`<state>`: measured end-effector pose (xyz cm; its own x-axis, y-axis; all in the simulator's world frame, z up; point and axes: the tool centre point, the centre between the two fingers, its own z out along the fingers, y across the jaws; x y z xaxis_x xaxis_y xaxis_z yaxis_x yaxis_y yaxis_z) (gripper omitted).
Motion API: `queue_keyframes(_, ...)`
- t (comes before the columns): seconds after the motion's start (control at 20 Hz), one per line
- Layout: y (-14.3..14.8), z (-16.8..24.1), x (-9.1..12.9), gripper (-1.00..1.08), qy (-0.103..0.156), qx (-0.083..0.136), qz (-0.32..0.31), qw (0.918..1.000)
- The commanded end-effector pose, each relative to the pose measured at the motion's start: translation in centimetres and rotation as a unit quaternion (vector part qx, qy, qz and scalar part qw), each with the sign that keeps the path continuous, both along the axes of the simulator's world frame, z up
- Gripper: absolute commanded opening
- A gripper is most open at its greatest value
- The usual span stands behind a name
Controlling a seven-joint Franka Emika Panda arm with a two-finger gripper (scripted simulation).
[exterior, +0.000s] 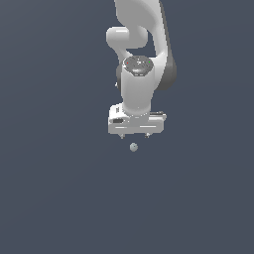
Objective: Pick up the object and move it to a goal position.
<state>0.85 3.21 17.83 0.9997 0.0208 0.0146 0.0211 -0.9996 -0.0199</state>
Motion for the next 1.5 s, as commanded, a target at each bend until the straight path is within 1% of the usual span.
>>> queue_keyframes(0.0, 0.0, 0.0, 0.0, 1.0, 0.0, 0.0, 0.0, 1.0)
queue_keyframes(0.15, -0.5, 0.1, 0.1, 1.0, -0.002, -0.003, -0.002, 1.0)
queue_keyframes(0.45, -2.9, 0.5, 0.7, 1.0, -0.009, -0.017, -0.018, 0.9997)
queue_keyframes(0.8, -2.8, 0.2, 0.6, 1.0, -0.008, -0.017, -0.01, 0.9998)
queue_keyframes(1.2, -2.5, -1.4, 0.2, 1.0, -0.006, -0.019, 0.044, 0.9988)
queue_keyframes(1.45, -2.2, -3.0, -0.3, 1.0, -0.004, -0.021, 0.102, 0.9946)
